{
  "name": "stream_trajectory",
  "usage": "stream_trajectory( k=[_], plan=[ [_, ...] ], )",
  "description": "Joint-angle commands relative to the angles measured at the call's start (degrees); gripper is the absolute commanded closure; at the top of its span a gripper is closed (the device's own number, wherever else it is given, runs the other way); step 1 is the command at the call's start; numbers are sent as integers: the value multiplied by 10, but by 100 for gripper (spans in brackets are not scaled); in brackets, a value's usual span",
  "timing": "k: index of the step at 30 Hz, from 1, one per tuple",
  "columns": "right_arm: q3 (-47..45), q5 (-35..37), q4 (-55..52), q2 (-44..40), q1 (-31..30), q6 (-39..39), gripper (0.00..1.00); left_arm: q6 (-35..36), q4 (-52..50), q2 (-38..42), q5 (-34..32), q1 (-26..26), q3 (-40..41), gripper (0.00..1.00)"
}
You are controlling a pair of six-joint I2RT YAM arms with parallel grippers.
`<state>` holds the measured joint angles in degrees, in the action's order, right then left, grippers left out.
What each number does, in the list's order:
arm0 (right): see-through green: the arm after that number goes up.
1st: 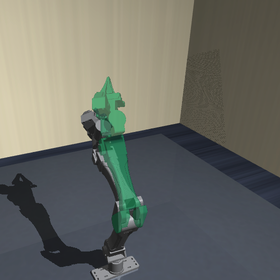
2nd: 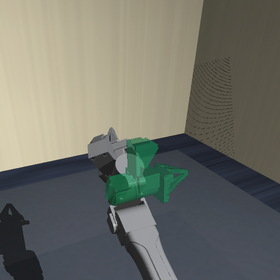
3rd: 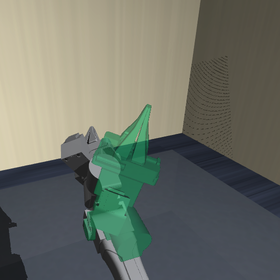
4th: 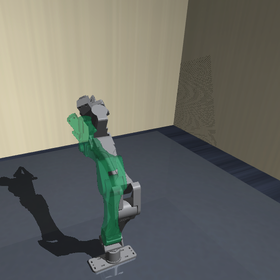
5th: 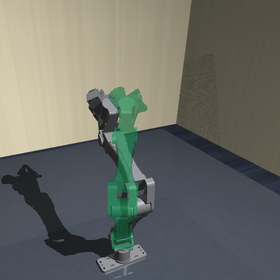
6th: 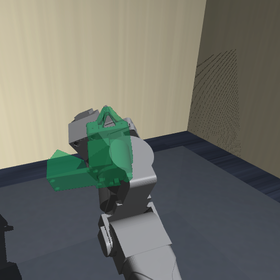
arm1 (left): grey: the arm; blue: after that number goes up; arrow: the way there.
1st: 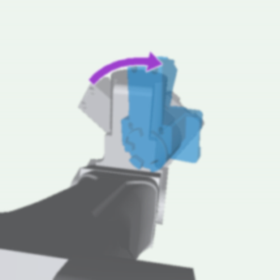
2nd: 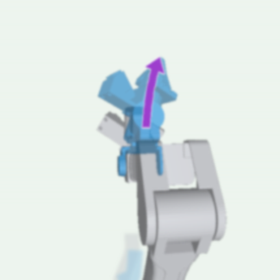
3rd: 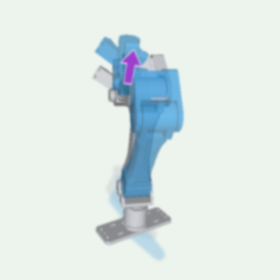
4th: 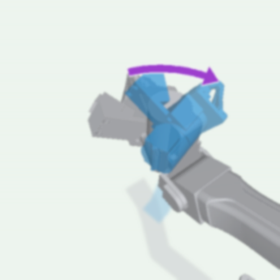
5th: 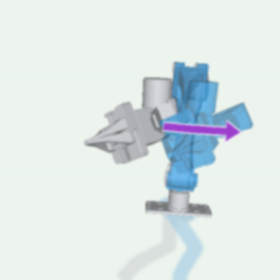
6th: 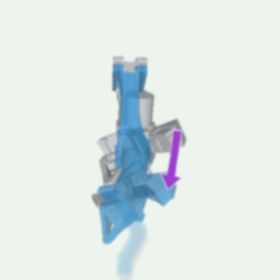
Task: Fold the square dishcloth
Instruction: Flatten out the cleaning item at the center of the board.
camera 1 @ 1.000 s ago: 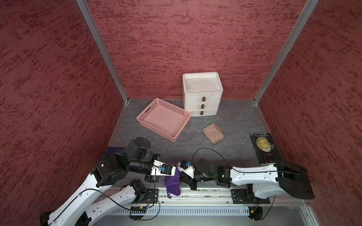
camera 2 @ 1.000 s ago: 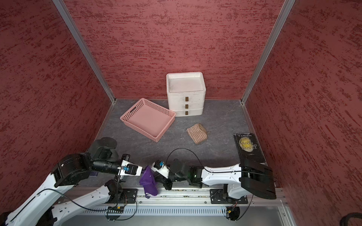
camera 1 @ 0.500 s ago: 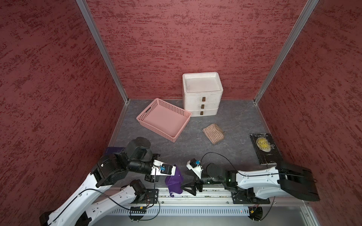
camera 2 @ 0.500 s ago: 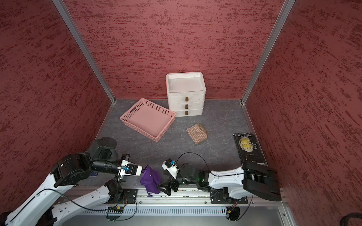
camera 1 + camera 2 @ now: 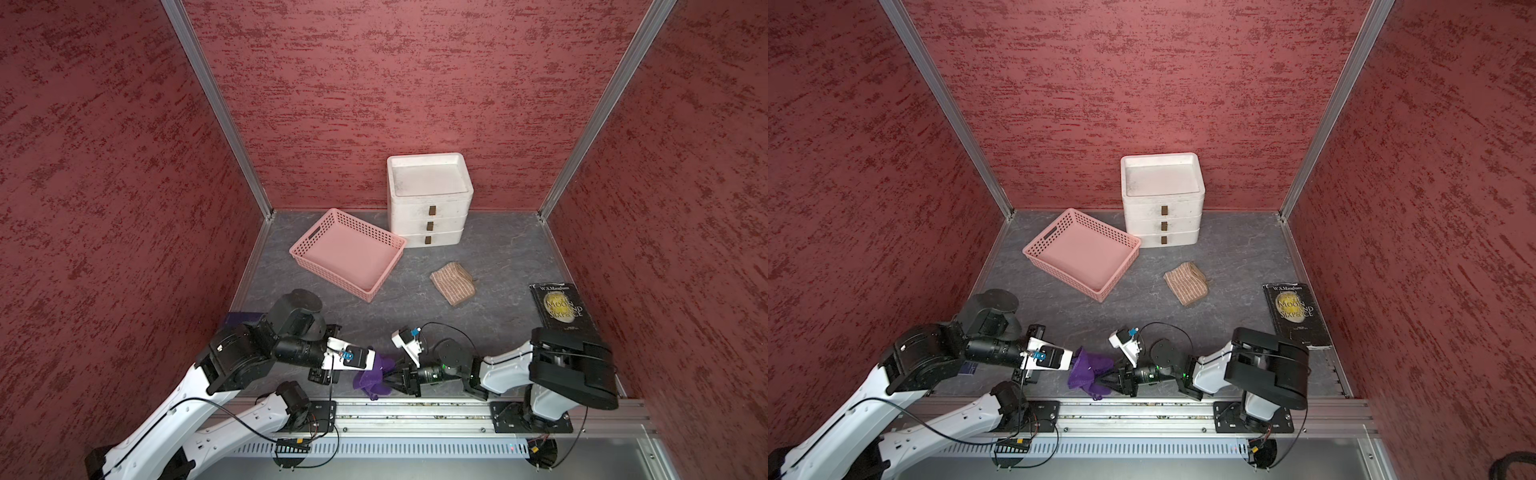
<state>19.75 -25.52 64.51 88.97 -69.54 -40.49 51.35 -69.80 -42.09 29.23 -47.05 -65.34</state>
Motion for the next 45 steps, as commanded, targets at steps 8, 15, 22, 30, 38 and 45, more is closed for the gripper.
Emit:
stream_trajectory(
  k=[8, 15, 22, 30, 38, 45],
  plan=[
    [39, 137, -479, -271, 2, 97, 100, 18, 39, -1, -64, -2, 46, 100],
    [79, 267, -797, -460, 2, 80, 100, 25, 177, -27, -111, 25, 130, 100],
    [125, 314, -867, -365, 77, 68, 100, 52, 362, -196, -131, 101, 179, 100],
    [208, 330, -828, -164, 224, 141, 100, 118, 674, -438, -360, 117, 167, 79],
    [280, 348, -852, -81, 274, 181, 26, 156, 660, -447, -385, 131, 180, 37],
    [231, 362, -892, -166, 246, 151, 27, 159, 660, -449, -400, 215, 195, 41]
  ],
)
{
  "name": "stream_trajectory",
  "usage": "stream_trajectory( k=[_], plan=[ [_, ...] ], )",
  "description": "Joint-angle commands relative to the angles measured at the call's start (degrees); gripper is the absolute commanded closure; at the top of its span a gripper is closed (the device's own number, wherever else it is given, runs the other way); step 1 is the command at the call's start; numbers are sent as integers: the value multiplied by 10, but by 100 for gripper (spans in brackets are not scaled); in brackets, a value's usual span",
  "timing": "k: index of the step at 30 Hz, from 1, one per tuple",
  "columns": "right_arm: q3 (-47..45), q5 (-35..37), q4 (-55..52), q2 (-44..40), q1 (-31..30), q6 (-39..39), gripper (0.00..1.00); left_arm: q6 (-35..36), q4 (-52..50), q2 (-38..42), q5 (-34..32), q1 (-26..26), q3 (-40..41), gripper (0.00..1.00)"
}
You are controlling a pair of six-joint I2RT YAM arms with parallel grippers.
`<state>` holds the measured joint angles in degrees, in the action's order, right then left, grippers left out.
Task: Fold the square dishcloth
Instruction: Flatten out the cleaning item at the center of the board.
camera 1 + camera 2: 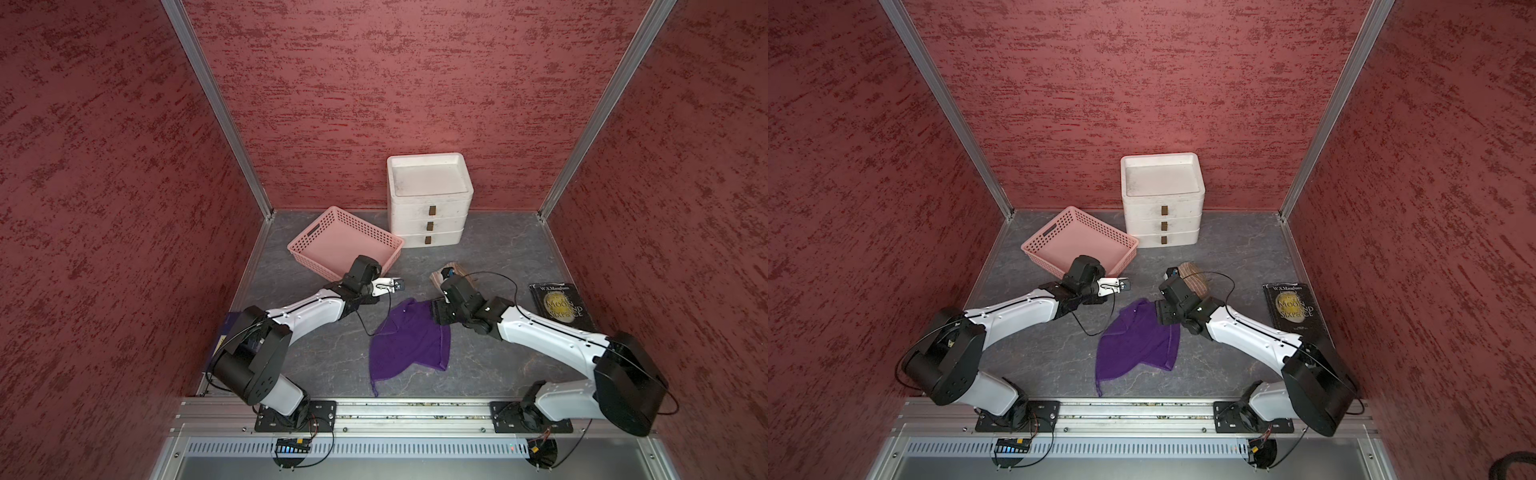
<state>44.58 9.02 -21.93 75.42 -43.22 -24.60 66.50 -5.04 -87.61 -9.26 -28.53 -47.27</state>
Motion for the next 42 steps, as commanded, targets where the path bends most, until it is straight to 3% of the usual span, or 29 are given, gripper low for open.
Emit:
stream_trajectory(
  k=[1, 4, 7, 9, 13, 15, 17, 20, 23, 28, 32, 36, 42],
  plan=[
    [-34, 0, -30, -43, -33, -16, 30, 13, 37, 9, -13, 54, 22, 40],
    [-58, -7, -44, -44, -86, -59, 30, 18, 73, 23, -12, 88, 28, 41],
    [-82, 16, -64, -42, -128, -130, 29, 14, 51, 79, 3, 69, 46, 39],
    [-99, 28, -82, -47, -157, -180, 29, 0, -44, 153, 38, 29, 60, 39],
    [-121, 52, -112, -42, -199, -255, 30, -12, -350, 318, 230, -70, 81, 38],
    [-124, 53, -116, -28, -203, -271, 31, -35, -443, 361, 301, -123, 83, 38],
    [-124, 53, -112, -14, -203, -274, 35, -67, -488, 373, 316, -181, 88, 41],
    [-115, 49, -101, 3, -203, -274, 46, -92, -492, 356, 293, -252, 105, 43],
    [-101, 48, -115, 3, -208, -277, 57, -84, -462, 321, 252, -292, 137, 44],
    [-97, 51, -148, -31, -217, -292, 81, -66, -400, 267, 207, -305, 161, 47],
    [-102, 53, -182, -60, -220, -300, 92, -48, -358, 264, 194, -304, 176, 47],
    [-106, 51, -200, -84, -220, -298, 100, -43, -315, 245, 195, -304, 183, 47],
    [-100, 47, -207, -112, -221, -291, 100, -38, -269, 176, 186, -309, 170, 51]
  ],
)
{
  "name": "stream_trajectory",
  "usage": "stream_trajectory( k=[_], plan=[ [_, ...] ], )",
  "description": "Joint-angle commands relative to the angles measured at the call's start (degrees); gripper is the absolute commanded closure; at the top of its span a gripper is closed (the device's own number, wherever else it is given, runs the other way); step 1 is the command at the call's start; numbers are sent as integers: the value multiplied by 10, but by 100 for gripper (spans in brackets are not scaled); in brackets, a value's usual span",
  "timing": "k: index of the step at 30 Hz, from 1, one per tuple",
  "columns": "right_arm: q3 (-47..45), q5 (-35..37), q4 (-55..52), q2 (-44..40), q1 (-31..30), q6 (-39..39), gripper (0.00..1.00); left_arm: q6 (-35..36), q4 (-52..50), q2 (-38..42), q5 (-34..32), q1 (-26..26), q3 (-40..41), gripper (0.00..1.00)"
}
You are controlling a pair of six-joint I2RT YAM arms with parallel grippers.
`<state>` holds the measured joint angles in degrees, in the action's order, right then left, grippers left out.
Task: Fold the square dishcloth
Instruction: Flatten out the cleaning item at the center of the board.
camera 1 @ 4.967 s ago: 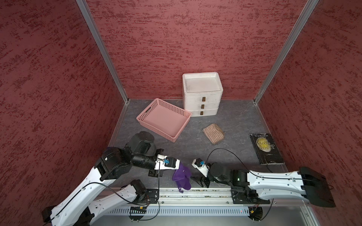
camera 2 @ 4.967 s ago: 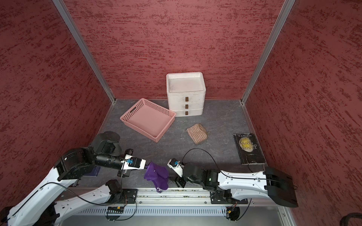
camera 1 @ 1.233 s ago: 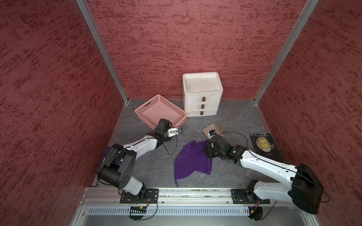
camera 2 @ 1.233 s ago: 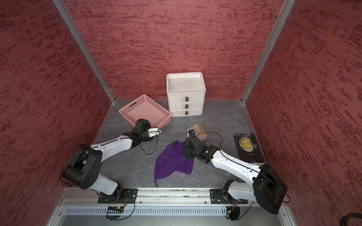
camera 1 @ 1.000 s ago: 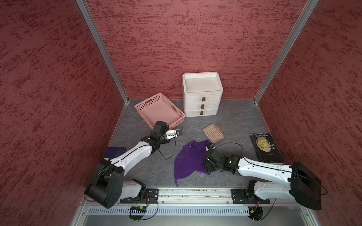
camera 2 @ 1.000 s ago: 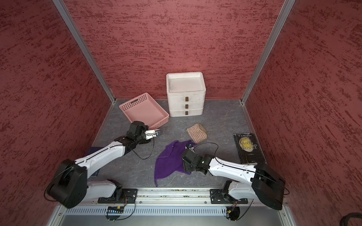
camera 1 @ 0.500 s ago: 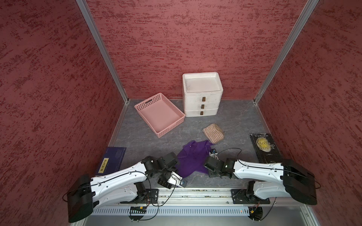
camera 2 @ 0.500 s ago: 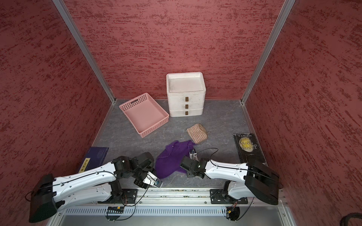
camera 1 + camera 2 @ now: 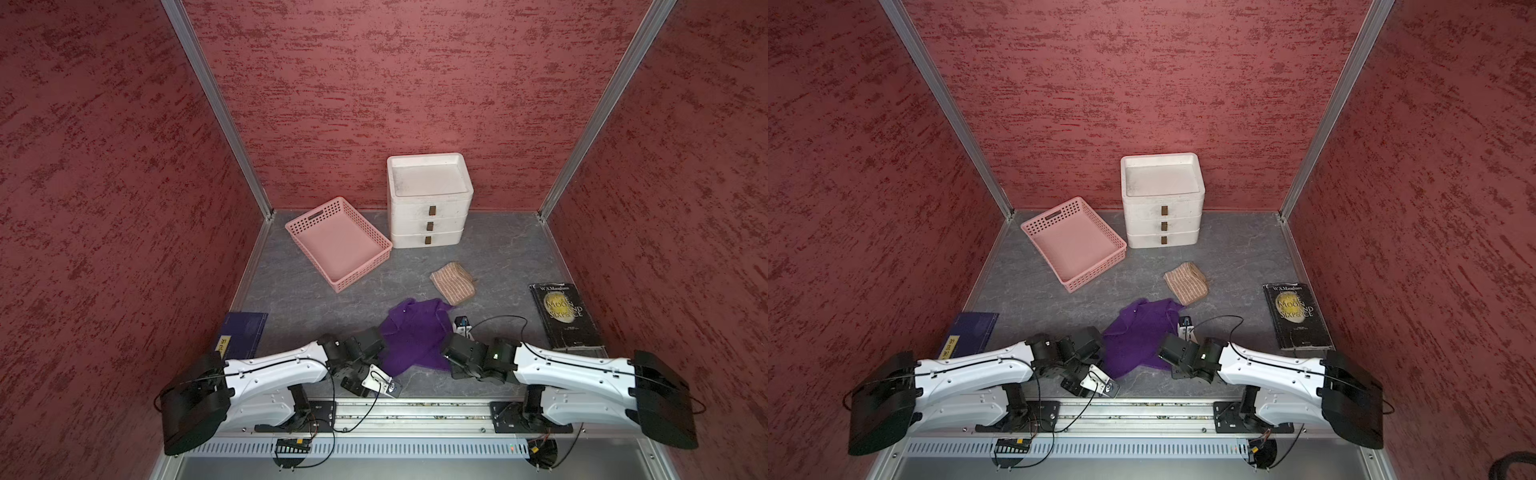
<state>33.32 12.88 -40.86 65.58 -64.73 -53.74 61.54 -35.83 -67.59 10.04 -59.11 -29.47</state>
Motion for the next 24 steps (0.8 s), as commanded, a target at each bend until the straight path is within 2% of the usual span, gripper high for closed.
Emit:
stream_trajectory(
  k=[1, 5, 7, 9, 12, 15, 18, 24],
  plan=[
    [14, 8, -21, -19, -6, 0, 100, 14, 43, -36, -15, -2, -8, 55],
    [17, 12, -47, -51, -5, 2, 100, 16, 29, -40, -40, 6, -13, 74],
    [21, 20, -67, -75, -5, 1, 100, 12, -3, -12, -39, 20, -21, 89],
    [27, 29, -87, -99, -5, 2, 100, 14, -53, 40, -33, 38, -36, 100],
    [36, 38, -110, -121, -4, 2, 100, 22, -124, 118, -8, 72, -54, 100],
    [39, 36, -119, -138, -4, 3, 100, 18, -185, 172, -5, 80, -64, 100],
    [37, 25, -107, -154, -5, 9, 100, 8, -211, 192, -11, 80, -59, 100],
    [34, -52, -54, -204, -5, 27, 100, -43, -213, 206, -19, 80, -73, 100]
  ],
)
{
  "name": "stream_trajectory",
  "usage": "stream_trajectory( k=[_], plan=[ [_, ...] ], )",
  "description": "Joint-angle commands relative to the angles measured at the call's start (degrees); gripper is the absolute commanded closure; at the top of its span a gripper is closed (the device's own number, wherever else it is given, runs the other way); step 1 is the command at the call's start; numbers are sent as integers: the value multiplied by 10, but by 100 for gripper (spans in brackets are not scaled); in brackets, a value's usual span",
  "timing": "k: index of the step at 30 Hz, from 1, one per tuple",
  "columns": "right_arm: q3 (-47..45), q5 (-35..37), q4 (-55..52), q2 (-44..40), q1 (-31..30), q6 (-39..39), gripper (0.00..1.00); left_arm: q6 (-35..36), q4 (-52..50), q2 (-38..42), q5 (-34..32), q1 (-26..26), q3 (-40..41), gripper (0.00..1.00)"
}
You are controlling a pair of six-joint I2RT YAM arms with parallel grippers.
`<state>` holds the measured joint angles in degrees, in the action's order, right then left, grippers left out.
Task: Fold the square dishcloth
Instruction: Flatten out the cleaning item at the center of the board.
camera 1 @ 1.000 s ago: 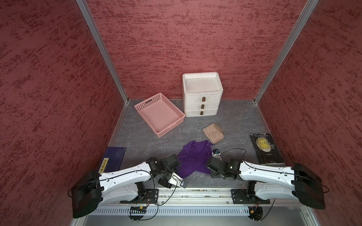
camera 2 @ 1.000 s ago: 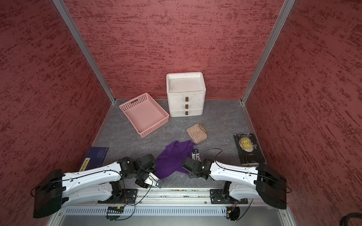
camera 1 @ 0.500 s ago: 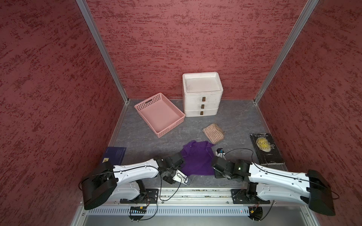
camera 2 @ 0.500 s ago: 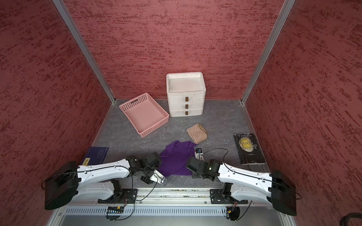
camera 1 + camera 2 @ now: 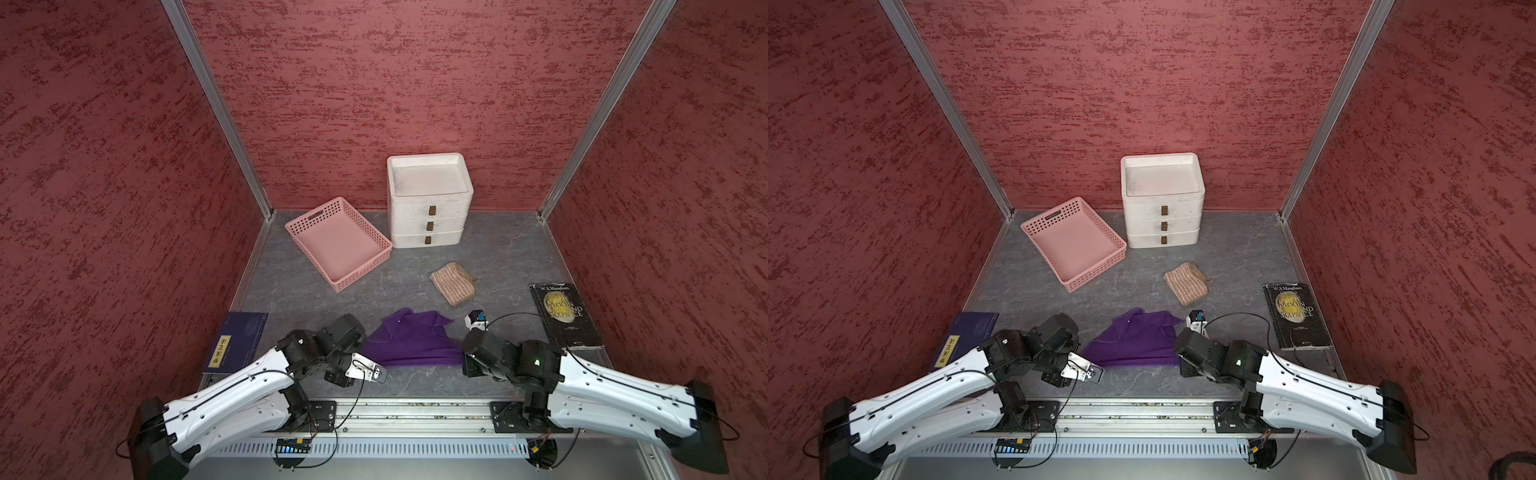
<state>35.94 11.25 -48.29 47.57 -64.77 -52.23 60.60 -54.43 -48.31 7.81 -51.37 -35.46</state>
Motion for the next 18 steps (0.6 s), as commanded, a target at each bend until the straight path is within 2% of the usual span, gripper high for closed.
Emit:
stream_trajectory(
  k=[1, 4, 8, 12, 18],
  plan=[
    [11, -33, 15, -37, -4, 12, 100, -44, -15, 23, -4, 3, -22, 100],
    [50, -4, 6, -58, -3, 28, 100, -44, 39, 49, -59, 9, -56, 100],
    [153, 22, -22, -9, 15, 75, 100, -48, 101, 29, -111, 55, -136, 100],
    [247, 27, -42, 61, 38, 119, 100, -69, 54, 0, -69, 121, -236, 100],
    [295, 13, -52, 97, 84, 143, 100, -71, 33, 34, -68, 132, -247, 100]
  ],
)
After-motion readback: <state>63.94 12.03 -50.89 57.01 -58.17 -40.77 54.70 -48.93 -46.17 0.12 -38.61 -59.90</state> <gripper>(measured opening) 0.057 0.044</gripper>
